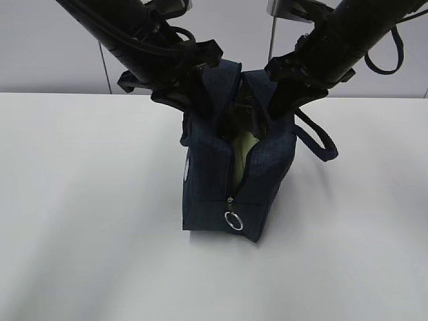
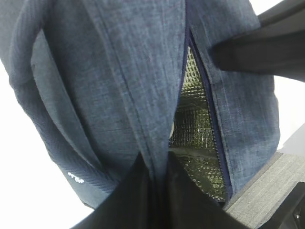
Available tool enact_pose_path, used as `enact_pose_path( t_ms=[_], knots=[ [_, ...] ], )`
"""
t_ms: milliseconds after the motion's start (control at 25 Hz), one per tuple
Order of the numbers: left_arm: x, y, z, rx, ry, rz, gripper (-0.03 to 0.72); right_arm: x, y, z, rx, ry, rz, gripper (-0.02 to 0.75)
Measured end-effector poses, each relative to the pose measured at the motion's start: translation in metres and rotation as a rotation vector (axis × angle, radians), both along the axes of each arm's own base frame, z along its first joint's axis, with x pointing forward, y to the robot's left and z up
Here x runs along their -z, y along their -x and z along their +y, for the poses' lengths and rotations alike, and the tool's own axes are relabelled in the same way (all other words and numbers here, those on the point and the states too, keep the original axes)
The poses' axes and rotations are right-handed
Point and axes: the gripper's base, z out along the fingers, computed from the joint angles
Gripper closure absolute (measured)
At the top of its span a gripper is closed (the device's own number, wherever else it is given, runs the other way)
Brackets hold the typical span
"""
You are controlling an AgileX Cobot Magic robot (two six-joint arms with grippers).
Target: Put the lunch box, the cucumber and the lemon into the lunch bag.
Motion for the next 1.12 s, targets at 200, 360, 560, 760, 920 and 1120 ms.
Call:
enact_pose_path(
  t_ms=[200,360,560,760,920,1120],
  knots=[
    [0.002,-0.001,0.003,-0.006,-0.033,-0.011,0.680,-0.002,0.000,0.003,-0.026,-0.032,-0.008,0.735],
    [0.003,-0.002,0.004,-0.004,-0.058,-0.025,0.662,-0.002,0.001,0.004,-0.039,-0.045,-0.013,0.728],
    [0.003,-0.002,0.005,-0.001,-0.069,-0.028,0.601,-0.002,0.001,0.005,-0.042,-0.050,-0.014,0.719],
    [0.003,-0.002,0.005,-0.002,-0.069,-0.027,0.538,-0.002,0.000,0.005,-0.041,-0.054,-0.011,0.680],
    [0.004,-0.002,0.006,-0.001,-0.077,-0.032,0.453,0.001,0.000,0.007,-0.046,-0.075,0.008,0.591],
    [0.005,-0.003,0.008,0.005,-0.103,-0.044,0.383,0.008,-0.002,0.010,-0.047,-0.093,0.039,0.423]
  ],
)
